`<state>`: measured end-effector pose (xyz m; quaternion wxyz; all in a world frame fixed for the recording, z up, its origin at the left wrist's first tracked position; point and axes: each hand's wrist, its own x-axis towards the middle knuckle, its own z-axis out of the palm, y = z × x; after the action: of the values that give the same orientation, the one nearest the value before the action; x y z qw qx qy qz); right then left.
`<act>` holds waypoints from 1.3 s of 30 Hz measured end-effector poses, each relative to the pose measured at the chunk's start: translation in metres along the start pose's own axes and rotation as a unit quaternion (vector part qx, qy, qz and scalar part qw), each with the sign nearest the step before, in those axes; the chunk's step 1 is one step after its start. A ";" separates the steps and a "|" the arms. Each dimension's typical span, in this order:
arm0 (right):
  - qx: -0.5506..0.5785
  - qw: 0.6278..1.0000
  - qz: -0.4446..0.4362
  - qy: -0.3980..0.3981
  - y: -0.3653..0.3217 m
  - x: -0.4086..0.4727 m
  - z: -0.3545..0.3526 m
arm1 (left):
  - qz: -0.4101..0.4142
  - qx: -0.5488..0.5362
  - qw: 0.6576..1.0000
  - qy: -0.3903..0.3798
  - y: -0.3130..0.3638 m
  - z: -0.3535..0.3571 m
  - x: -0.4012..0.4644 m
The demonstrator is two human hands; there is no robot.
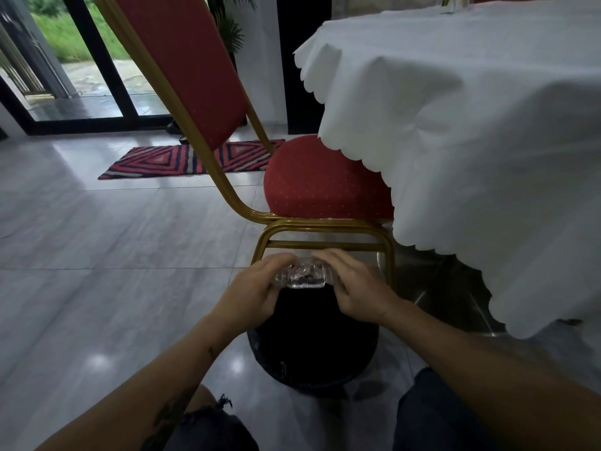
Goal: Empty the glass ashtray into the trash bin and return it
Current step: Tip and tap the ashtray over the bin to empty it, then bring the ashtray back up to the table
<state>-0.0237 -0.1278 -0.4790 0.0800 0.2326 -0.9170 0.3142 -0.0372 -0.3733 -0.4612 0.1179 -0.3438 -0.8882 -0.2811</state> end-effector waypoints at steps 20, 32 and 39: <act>0.356 0.884 0.303 -0.017 -0.070 0.047 -0.003 | -0.409 -0.236 0.875 0.103 0.021 -0.055 0.014; 0.334 0.898 0.285 -0.035 -0.189 0.120 -0.206 | -0.418 -0.394 0.818 0.022 0.127 -0.272 0.118; 0.264 0.906 0.322 0.070 -0.224 0.103 -0.357 | -0.366 -0.404 0.838 -0.019 0.219 -0.322 0.210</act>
<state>-0.0074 -0.1032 -0.0461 -0.0259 -0.0855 -0.8174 0.5691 -0.0385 -0.3133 -0.0235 -0.1603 -0.0156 -0.7586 -0.6313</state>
